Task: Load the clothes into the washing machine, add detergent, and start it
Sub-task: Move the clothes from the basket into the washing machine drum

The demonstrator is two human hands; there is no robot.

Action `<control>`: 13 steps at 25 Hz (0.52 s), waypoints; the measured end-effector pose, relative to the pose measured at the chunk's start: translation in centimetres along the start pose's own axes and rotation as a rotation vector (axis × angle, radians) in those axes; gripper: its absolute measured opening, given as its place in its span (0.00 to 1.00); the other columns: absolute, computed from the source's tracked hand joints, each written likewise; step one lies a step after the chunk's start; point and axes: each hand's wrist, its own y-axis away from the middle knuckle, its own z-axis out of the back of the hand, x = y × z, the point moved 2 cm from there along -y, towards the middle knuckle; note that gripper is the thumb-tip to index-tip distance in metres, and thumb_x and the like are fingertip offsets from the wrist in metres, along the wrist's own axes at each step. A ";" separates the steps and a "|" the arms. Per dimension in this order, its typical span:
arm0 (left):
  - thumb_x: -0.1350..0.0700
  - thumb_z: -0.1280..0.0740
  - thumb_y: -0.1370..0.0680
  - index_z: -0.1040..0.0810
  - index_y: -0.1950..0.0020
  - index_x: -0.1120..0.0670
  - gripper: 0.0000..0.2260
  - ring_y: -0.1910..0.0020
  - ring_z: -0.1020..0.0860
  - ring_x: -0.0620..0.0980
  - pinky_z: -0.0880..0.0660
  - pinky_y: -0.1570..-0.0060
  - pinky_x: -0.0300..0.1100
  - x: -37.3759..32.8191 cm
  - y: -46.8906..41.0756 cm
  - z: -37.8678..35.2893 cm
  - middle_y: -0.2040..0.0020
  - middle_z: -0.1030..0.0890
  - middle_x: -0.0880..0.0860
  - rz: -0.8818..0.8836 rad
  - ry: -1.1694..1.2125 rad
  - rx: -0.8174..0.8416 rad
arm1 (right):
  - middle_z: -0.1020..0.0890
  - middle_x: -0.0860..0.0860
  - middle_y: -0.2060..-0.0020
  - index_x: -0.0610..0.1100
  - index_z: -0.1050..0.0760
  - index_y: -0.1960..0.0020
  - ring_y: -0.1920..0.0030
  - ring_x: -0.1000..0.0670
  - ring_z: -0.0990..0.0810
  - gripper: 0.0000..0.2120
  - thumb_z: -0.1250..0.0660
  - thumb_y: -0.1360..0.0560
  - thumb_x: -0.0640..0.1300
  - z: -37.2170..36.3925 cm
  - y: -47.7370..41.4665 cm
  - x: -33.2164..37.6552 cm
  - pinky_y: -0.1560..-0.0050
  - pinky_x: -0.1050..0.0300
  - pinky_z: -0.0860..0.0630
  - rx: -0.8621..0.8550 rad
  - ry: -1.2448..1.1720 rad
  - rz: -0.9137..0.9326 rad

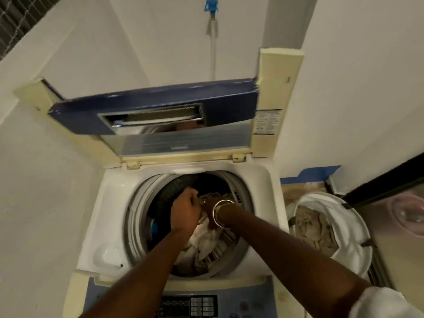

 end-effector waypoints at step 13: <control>0.59 0.36 0.19 0.24 0.47 0.53 0.03 0.55 0.21 0.46 0.24 0.57 0.37 -27.2 6.4 -15.8 0.53 0.20 0.47 -0.484 0.470 -0.052 | 0.21 0.55 0.69 0.48 0.22 0.57 0.67 0.55 0.22 0.03 0.31 0.25 0.47 -0.9 17.2 -26.0 0.65 0.60 0.26 -1.075 -0.978 -0.351</control>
